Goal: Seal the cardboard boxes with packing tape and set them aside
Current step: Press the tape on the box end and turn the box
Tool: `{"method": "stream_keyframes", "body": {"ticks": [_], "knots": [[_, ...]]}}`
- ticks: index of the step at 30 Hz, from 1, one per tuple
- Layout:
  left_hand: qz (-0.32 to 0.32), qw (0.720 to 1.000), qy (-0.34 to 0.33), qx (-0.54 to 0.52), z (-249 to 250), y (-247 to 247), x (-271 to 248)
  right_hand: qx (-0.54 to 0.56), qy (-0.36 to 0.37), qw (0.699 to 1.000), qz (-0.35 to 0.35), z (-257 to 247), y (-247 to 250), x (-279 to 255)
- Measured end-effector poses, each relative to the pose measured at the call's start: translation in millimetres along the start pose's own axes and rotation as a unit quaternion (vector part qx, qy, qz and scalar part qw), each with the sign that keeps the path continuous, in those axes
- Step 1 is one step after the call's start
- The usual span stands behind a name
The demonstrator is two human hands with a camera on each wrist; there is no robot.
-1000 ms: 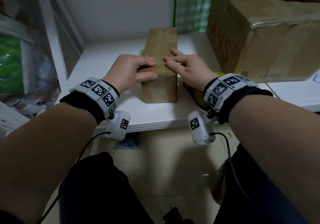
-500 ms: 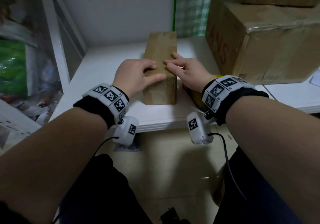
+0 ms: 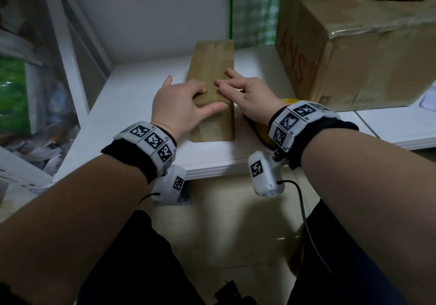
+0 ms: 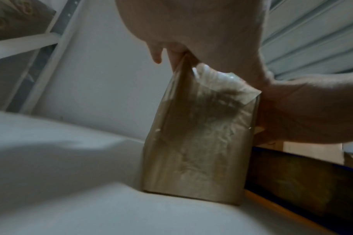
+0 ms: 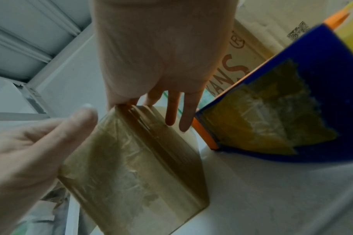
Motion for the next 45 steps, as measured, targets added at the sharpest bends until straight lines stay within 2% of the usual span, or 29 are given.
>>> {"method": "stream_keyframes", "body": {"ticks": [3, 7, 13, 17, 21, 25, 29, 32, 36, 41, 45], "knots": [[0.041, 0.998, 0.052, -0.007, 1.8, 1.8, -0.9, -0.001, -0.004, 1.000, 0.001, 1.0, 1.5, -1.2], [0.079, 0.996, 0.040, 0.004, 8.4, 0.7, -6.3, -0.005, 0.005, 1.000, -0.002, 1.7, 0.3, -2.2], [0.073, 0.996, 0.008, 0.043, 16.9, 0.7, -10.5, 0.004, 0.006, 1.000, -0.012, -3.0, 0.4, -4.8], [0.028, 0.997, 0.032, 0.057, 15.9, -3.0, -7.9, -0.003, -0.019, 0.999, -0.029, -7.1, 5.0, -9.0], [0.048, 0.995, 0.086, 0.026, 12.7, 1.1, -6.1, -0.009, -0.018, 0.999, -0.041, -7.9, 4.6, -9.9], [0.041, 0.994, 0.094, 0.031, 13.5, -1.2, -3.6, -0.013, -0.021, 0.999, -0.032, -6.6, 4.1, -7.2], [0.018, 0.998, 0.057, 0.030, 10.2, -0.4, -3.5, -0.018, -0.026, 0.999, -0.012, -9.4, 5.7, -6.2], [0.001, 0.999, 0.029, -0.017, 0.8, 3.4, -3.8, -0.040, -0.016, 0.999, -0.011, -12.9, 5.6, -8.5], [-0.069, 0.993, 0.008, -0.098, -14.4, 6.6, -0.4, -0.061, -0.018, 0.998, -0.025, -15.3, 5.4, -9.8], [-0.164, 0.968, 0.037, -0.185, -22.2, 1.4, -5.0, -0.044, -0.044, 0.998, -0.018, -12.4, 4.8, -10.3], [-0.195, 0.968, 0.038, -0.153, -25.5, 1.5, -4.3, -0.041, -0.056, 0.997, -0.026, -11.0, 3.5, -13.7]]}}
Point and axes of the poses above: each hand's wrist, its own x-axis towards the middle knuckle, its own y-axis out of the back of the hand, z = x × y, the point moved 9 cm from there along x, towards the middle knuckle, and after that the axes turned 2 degrees about -x, right-handed, at the moved point
